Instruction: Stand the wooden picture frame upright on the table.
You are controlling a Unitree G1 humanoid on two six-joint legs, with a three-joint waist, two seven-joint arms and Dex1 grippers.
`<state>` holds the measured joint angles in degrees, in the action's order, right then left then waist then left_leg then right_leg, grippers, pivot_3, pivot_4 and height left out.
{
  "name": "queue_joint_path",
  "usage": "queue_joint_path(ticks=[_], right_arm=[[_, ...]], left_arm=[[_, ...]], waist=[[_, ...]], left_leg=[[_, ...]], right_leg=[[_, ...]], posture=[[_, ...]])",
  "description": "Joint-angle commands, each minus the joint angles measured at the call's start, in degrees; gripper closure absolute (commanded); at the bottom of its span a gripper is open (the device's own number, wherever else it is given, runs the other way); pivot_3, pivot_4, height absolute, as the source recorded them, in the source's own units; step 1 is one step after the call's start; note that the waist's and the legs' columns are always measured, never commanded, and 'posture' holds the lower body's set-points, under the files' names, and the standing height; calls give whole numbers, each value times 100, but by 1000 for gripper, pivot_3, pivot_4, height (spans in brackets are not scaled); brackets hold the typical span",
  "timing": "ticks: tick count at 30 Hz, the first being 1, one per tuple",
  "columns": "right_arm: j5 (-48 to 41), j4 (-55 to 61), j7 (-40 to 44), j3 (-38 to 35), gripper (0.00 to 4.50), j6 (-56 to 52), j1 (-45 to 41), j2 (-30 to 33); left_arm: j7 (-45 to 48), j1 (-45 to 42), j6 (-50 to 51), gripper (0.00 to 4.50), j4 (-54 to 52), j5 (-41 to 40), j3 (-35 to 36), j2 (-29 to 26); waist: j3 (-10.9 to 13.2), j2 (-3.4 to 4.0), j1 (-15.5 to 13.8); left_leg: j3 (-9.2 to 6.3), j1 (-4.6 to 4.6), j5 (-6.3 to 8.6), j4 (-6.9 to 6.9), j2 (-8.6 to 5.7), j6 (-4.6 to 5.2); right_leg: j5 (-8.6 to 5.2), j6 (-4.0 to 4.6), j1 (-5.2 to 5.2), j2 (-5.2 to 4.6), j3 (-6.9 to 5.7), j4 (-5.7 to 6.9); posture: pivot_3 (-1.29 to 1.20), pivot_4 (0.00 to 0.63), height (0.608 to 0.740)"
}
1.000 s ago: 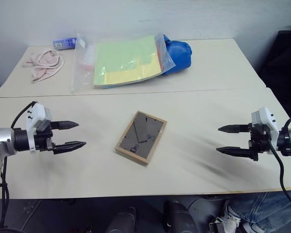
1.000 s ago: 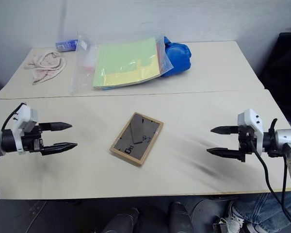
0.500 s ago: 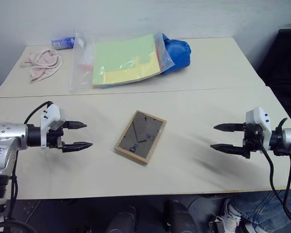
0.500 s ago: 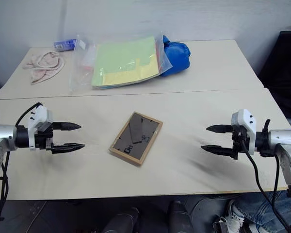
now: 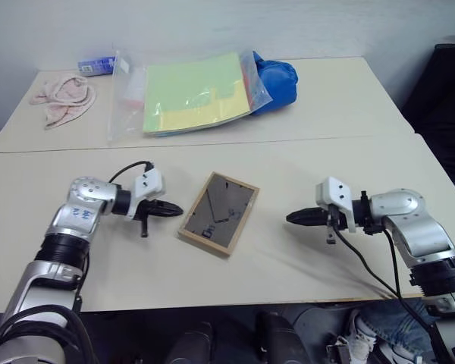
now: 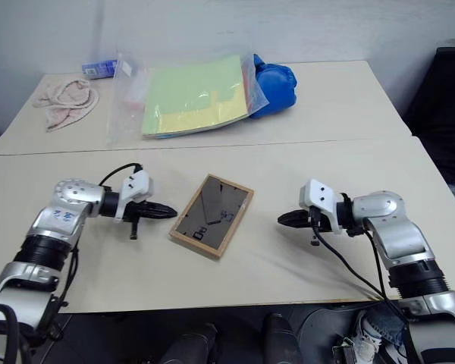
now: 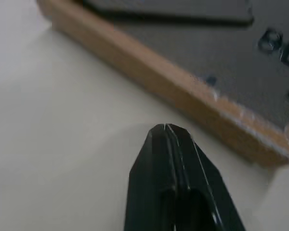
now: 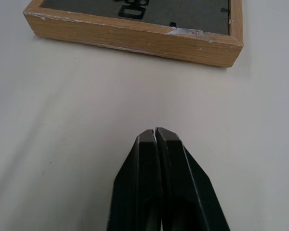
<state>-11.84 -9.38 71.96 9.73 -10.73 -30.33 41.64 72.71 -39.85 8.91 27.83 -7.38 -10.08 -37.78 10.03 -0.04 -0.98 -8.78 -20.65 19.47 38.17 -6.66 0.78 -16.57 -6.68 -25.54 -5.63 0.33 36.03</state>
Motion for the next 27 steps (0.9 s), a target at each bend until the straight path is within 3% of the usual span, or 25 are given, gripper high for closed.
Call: queue_joint_path(ticks=[1,6,11,14,19,23,27], right_arm=[[326,-244,-338,152,4500,247,-196,-276],[605,-646,-811,250,4500,347,-548,-845],[638,-723,-933,131,4500,448,-647,-881],[667,-412,-534,217,4500,582,-467,-509],[596,321,181,414,4500,556,-181,-4],[832,393,145,532,4500,775,-174,9],[1134,274,-86,766,4500,979,-262,-233]], left_arm=[[243,8,80,4485,-228,-45,-90,56],[213,381,1082,4485,-1156,-302,-192,306],[-146,731,1908,4485,-1666,-517,104,275],[-403,871,3477,3956,-1785,-907,415,86],[-538,941,6271,2684,-2254,-1918,882,-173],[-888,862,7385,1473,-2460,-2380,1230,-4],[-1433,876,8023,291,-2811,-2586,1137,295]], waist=[[0,0,27],[0,0,119],[0,0,119],[0,0,119],[0,0,122],[0,0,119],[-1,0,109]], left_leg=[[0,1,0,-1,0,0],[0,1,1,0,3,-1],[-2,1,1,2,4,-1],[-2,2,1,3,3,-1],[-3,1,1,2,3,-1],[-3,4,2,5,5,-3],[-2,4,3,10,4,-4]], right_leg=[[0,0,0,0,0,3],[0,0,-2,2,2,8],[0,0,-4,3,2,34],[0,0,-4,3,3,37],[0,0,-4,4,4,39],[-1,1,-4,8,5,44],[-1,1,-3,6,6,44]], posture=[[0,150,740],[0,150,740],[0,150,740],[0,150,740],[0,150,740],[0,150,740],[0,150,740]])
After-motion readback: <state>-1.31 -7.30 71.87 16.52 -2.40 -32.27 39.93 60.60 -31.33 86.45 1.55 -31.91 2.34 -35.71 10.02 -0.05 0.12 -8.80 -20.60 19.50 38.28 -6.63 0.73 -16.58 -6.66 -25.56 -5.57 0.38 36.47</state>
